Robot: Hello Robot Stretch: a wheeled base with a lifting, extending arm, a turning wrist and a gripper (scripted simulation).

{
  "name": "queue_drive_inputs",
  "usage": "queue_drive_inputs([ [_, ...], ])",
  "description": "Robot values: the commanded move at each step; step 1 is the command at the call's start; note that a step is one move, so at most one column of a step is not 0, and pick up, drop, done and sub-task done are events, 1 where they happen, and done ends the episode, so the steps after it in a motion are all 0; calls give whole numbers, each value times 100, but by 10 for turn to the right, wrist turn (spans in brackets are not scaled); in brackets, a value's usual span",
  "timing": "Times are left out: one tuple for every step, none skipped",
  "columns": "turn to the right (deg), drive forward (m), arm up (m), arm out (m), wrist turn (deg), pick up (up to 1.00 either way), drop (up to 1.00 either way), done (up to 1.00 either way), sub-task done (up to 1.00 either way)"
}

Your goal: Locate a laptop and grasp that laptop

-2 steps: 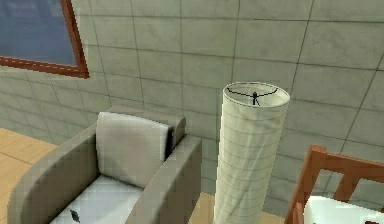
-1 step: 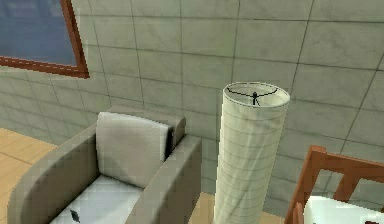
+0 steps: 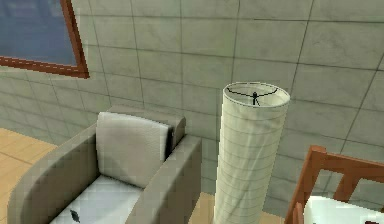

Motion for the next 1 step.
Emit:
queue_drive_inputs([
  [0,0,0,0,0,100,0,0,0],
])
